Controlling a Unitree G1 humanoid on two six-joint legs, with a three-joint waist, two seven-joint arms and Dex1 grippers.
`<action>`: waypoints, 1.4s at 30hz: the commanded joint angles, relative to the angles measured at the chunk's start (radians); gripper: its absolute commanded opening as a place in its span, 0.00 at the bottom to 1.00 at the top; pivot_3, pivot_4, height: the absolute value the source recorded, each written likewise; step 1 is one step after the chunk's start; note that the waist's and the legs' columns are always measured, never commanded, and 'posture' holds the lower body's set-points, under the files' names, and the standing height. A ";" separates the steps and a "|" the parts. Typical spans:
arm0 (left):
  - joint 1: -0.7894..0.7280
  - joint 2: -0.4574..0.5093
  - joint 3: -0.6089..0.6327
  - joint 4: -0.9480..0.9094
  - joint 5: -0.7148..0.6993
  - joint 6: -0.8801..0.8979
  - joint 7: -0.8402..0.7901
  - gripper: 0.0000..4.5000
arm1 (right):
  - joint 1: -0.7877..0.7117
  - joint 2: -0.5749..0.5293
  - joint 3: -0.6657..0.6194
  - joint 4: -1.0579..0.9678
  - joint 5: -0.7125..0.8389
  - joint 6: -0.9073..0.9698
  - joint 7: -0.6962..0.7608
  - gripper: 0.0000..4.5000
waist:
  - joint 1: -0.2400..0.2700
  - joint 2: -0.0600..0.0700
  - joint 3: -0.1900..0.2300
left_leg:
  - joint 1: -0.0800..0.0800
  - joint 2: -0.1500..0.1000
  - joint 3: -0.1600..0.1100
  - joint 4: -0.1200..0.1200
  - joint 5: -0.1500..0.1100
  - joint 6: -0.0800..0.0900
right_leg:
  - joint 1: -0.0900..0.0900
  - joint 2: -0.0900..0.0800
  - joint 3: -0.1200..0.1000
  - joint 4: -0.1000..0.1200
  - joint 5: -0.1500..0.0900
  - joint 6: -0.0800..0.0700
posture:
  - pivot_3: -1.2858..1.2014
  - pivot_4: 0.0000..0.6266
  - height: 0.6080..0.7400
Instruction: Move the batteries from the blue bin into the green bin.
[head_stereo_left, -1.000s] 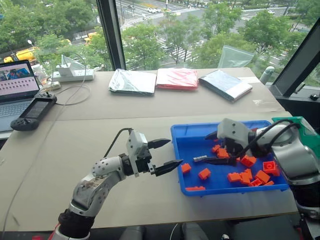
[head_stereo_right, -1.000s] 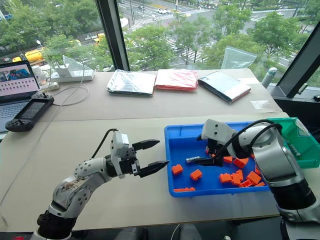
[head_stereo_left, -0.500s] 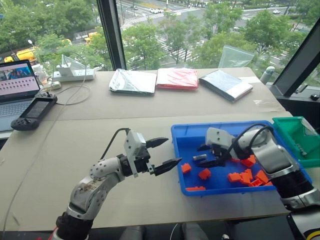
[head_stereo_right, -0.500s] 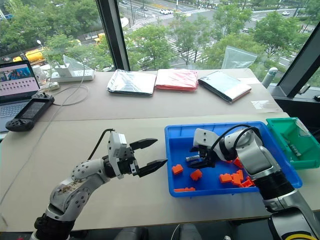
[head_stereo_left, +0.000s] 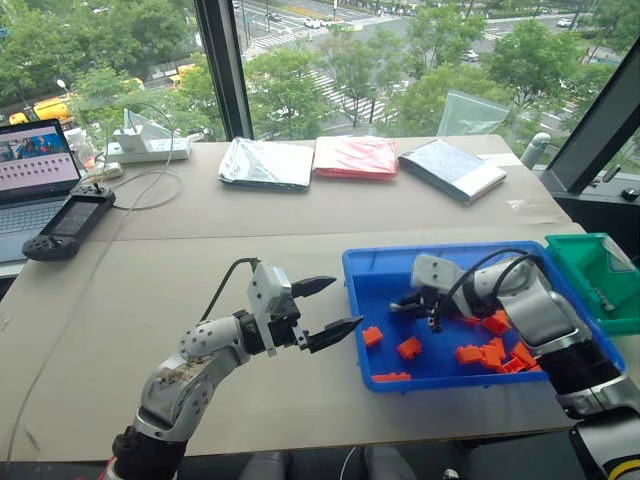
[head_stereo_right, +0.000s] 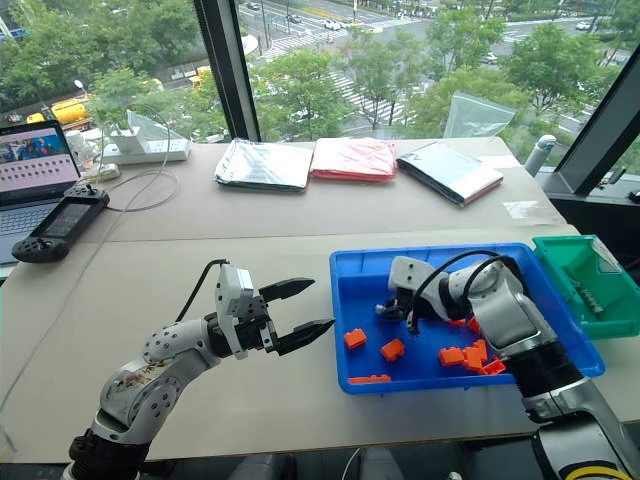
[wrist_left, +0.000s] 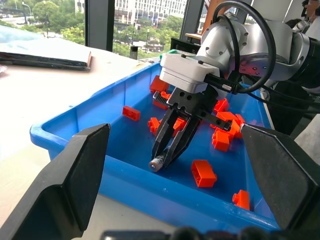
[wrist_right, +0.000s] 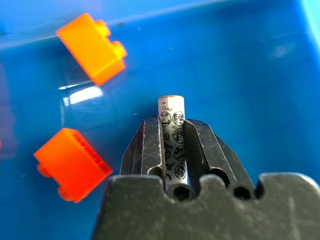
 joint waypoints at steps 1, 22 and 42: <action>-0.012 -0.001 0.003 -0.015 0.006 -0.031 -0.012 1.00 | -0.016 0.007 -0.235 -0.114 0.044 0.169 -0.195 0.06 | 0.000 0.000 0.000 | 0.000 0.000 0.000 0.000 0.000 0.000 | 0.000 0.000 0.000 0.000 0.000 0.000 | 0.52 0.24 1.00; -0.024 -0.008 -0.013 0.013 0.010 -0.039 -0.048 1.00 | -0.037 0.094 -0.865 0.019 -0.113 0.439 -1.156 0.06 | -0.010 0.002 -0.001 | 0.000 0.000 0.003 -0.001 0.000 0.000 | 0.000 0.001 0.003 0.000 0.000 0.000 | 0.52 0.24 1.00; -0.019 -0.019 -0.016 0.015 0.018 -0.048 -0.050 1.00 | -0.009 0.075 -0.868 0.020 -0.024 0.423 -1.174 0.99 | -0.008 0.002 -0.001 | 0.000 0.000 0.004 -0.001 0.000 0.001 | 0.001 0.001 0.003 0.000 0.000 0.000 | 0.52 0.24 1.00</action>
